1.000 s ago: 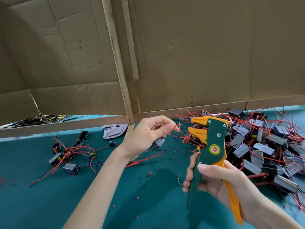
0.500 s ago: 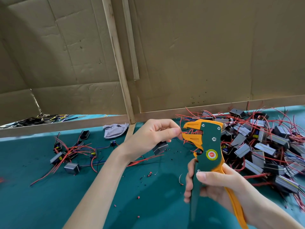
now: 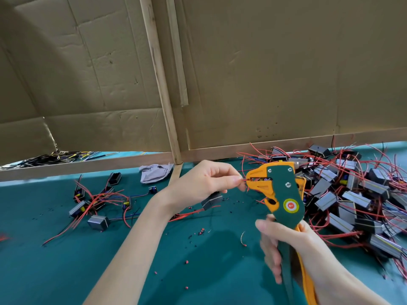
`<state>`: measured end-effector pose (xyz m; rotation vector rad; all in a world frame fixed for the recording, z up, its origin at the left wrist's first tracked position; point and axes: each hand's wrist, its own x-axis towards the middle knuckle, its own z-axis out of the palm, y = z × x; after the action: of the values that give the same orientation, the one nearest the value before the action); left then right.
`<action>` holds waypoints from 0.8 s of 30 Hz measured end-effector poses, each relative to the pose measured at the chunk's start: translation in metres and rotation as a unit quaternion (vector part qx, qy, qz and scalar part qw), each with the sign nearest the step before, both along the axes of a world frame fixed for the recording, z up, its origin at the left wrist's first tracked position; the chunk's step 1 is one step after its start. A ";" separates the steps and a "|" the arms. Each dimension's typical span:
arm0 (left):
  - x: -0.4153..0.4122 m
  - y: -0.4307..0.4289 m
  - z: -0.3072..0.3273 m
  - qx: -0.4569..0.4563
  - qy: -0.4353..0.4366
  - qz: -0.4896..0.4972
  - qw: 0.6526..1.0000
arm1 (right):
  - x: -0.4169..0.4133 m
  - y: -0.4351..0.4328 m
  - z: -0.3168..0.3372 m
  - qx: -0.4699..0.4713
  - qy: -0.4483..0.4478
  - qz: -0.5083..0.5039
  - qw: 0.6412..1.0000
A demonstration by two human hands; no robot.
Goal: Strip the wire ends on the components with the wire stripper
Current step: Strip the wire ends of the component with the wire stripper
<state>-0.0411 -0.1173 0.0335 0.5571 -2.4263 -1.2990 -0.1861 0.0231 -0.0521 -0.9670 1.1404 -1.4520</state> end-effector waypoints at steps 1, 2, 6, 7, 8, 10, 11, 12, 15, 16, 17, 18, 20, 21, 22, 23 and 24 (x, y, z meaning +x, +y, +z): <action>0.000 -0.001 -0.002 -0.007 -0.008 0.004 1.000 | 0.000 -0.001 -0.001 0.002 0.000 -0.005 1.000; -0.001 -0.001 -0.003 -0.009 -0.015 0.008 1.000 | -0.001 -0.002 -0.002 0.004 -0.010 0.005 1.000; 0.004 -0.007 -0.001 -0.009 -0.007 0.024 1.000 | -0.005 -0.008 0.004 -0.015 -0.116 0.080 0.990; 0.005 -0.009 -0.001 -0.011 -0.007 0.028 1.000 | -0.006 -0.009 0.005 -0.018 -0.123 0.085 0.989; 0.006 -0.011 -0.001 -0.017 -0.008 0.034 0.999 | -0.007 -0.009 0.004 -0.019 -0.124 0.087 0.988; 0.008 -0.015 -0.002 -0.036 -0.013 0.049 0.998 | -0.008 -0.009 0.003 -0.014 -0.126 0.087 0.988; 0.009 -0.017 -0.001 -0.043 -0.013 0.058 0.997 | -0.008 -0.009 0.003 -0.009 -0.128 0.086 0.988; 0.010 -0.017 0.000 -0.049 -0.008 0.067 0.997 | -0.008 -0.009 0.004 -0.004 -0.131 0.083 0.988; 0.006 -0.017 0.006 -0.080 0.042 0.105 0.990 | -0.010 -0.010 0.003 0.010 -0.144 0.074 0.987; 0.001 -0.016 0.008 -0.105 0.066 0.122 0.985 | -0.011 -0.010 0.002 0.015 -0.150 0.071 0.986; -0.007 -0.014 0.010 -0.131 0.092 0.139 0.977 | -0.011 -0.010 0.001 0.023 -0.155 0.067 0.985; -0.018 -0.012 0.012 -0.151 0.119 0.151 0.970 | -0.011 -0.011 0.000 0.032 -0.159 0.061 0.985; -0.046 -0.005 0.016 -0.183 0.170 0.157 0.955 | -0.011 -0.012 -0.002 0.051 -0.164 0.047 0.984; -0.063 -0.001 0.018 -0.198 0.191 0.158 0.948 | -0.011 -0.013 -0.002 0.058 -0.168 0.042 0.983; -0.079 0.004 0.020 -0.211 0.209 0.158 0.942 | -0.011 -0.013 -0.003 0.064 -0.174 0.038 0.982; -0.096 0.008 0.021 -0.219 0.217 0.153 0.939 | -0.012 -0.014 -0.003 0.070 -0.179 0.033 0.981; -0.111 0.013 0.020 -0.219 0.213 0.140 0.942 | -0.013 -0.014 -0.003 0.077 -0.182 0.027 0.980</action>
<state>-0.1519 -0.1046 0.0538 0.4209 -2.0821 -0.6485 -0.1988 0.0089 -0.0554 -0.5883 0.9321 -1.4045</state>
